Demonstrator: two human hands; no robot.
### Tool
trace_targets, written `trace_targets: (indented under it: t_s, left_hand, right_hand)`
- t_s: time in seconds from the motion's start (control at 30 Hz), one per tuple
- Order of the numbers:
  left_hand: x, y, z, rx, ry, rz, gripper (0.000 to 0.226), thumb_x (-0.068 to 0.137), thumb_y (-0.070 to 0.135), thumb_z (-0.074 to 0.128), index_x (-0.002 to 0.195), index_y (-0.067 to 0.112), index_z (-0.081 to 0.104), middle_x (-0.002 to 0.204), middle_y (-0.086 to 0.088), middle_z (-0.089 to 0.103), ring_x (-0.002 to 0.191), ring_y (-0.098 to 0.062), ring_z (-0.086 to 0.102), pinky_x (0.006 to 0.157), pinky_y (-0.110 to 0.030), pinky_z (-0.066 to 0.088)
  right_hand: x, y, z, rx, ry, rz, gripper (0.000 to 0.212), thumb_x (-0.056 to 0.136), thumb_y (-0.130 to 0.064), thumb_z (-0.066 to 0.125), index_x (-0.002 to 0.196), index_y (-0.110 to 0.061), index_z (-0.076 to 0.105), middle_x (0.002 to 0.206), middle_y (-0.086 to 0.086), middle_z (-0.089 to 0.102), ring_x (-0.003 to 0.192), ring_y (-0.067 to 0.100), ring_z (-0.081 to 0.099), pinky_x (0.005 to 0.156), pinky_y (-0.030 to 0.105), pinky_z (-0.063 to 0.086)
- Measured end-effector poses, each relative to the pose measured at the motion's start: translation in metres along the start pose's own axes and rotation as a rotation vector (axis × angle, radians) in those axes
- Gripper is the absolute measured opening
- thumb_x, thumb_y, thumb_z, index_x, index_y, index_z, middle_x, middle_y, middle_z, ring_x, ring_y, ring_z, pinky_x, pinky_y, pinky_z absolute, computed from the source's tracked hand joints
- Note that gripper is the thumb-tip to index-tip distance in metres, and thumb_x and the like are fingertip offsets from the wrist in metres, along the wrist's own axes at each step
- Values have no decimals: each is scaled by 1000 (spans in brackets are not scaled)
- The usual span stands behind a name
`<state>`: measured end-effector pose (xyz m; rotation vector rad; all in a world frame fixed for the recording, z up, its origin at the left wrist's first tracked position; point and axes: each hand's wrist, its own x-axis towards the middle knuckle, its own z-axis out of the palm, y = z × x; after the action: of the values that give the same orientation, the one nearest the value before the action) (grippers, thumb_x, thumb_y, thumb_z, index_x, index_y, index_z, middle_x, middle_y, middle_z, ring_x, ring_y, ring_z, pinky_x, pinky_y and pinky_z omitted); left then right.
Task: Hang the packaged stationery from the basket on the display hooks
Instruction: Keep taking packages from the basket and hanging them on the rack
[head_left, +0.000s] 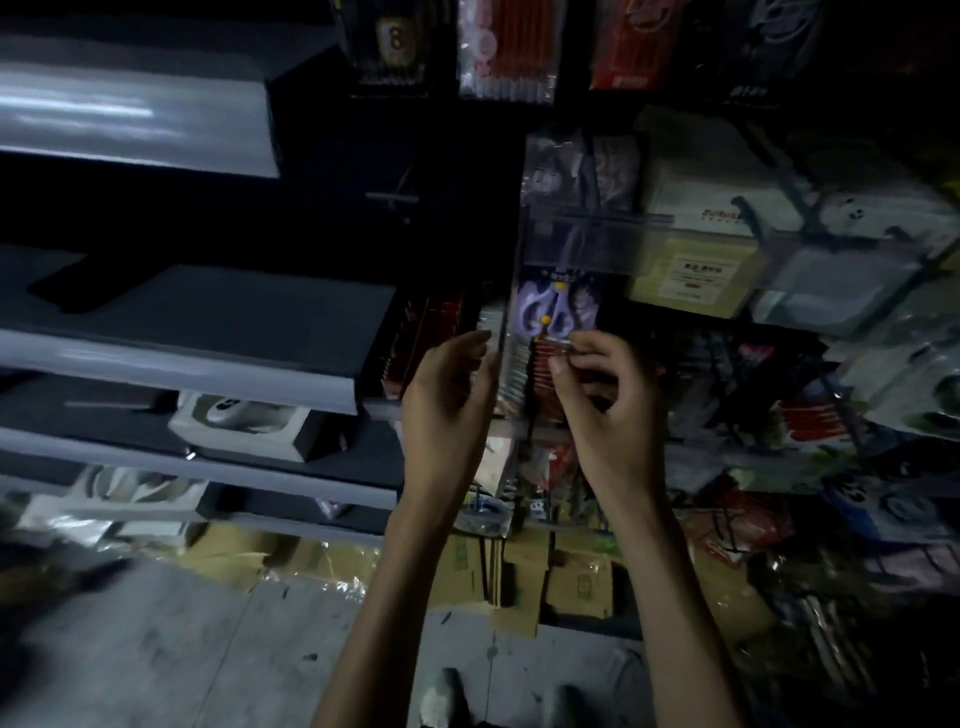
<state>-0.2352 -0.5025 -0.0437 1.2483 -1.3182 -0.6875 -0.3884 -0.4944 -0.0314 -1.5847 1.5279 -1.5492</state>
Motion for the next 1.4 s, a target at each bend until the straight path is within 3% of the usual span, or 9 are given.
trace_targets:
  t_s: [0.07,0.17,0.33,0.47,0.63,0.83,1.03,1.23,1.4]
  left_hand:
    - [-11,4,-17,50,61,13,24,104,22,66,127,21,70,119,5,71,107,-6,69,89,-32,60]
    - [-29,2,-49,144,140,23,25,103,20,66,127,21,69,119,5,71,106,-13,71,87,-39,60]
    - [-80,-10,-100,331,396,-71,27,101,11,64,126,18,71,116,3,73,107,-13,71,87,-46,59]
    - [-135,-20,-147,550,515,-147,28,99,14,66,126,23,70,118,8,70,107,-8,69,84,-37,58]
    - [-201,-37,-210,825,642,-333,28,99,26,66,127,30,67,122,12,67,109,-11,67,80,-40,59]
    - [-289,-79,-306,1055,603,-559,27,100,29,63,127,29,67,121,6,69,107,-19,67,76,-38,58]
    - [-383,-112,-399,1130,503,-800,28,97,30,64,125,27,68,114,1,70,100,-27,69,73,-41,56]
    - [-454,-135,-466,1106,462,-1031,33,99,35,58,131,27,65,119,1,70,106,-29,68,79,-42,53]
    - [-472,-157,-531,1089,279,-1260,38,103,35,49,139,24,46,129,-4,64,117,-34,62,80,-43,37]
  right_hand:
    - [-4,-12,5,63,-54,-27,19,99,-23,70,116,-15,68,106,-8,70,97,3,67,80,17,51]
    - [-15,-27,21,131,-199,-53,12,99,-23,68,110,-17,70,100,-10,70,94,5,67,79,15,50]
    - [-47,-32,67,165,-515,-70,15,98,-31,70,110,-22,72,101,-13,72,96,5,67,78,22,54]
    - [-83,-32,116,17,-756,-150,26,95,-45,69,117,-30,67,113,-13,68,98,0,62,80,29,55]
    - [-143,-41,186,-229,-1032,-328,46,92,-53,68,128,-25,62,125,1,62,110,26,62,85,39,54]
    - [-232,-71,286,-315,-1416,-537,52,92,-55,65,134,-25,59,132,3,58,118,28,59,94,39,51]
    - [-331,-107,376,-234,-1722,-865,37,97,-43,64,131,-27,64,130,-4,64,118,18,62,96,35,51]
    - [-407,-121,444,-293,-1913,-1072,39,97,-50,60,132,-31,61,131,-9,64,118,15,63,95,36,53]
    - [-453,-138,491,-305,-1990,-1124,35,99,-47,59,130,-32,61,132,-9,58,121,15,58,93,34,51]
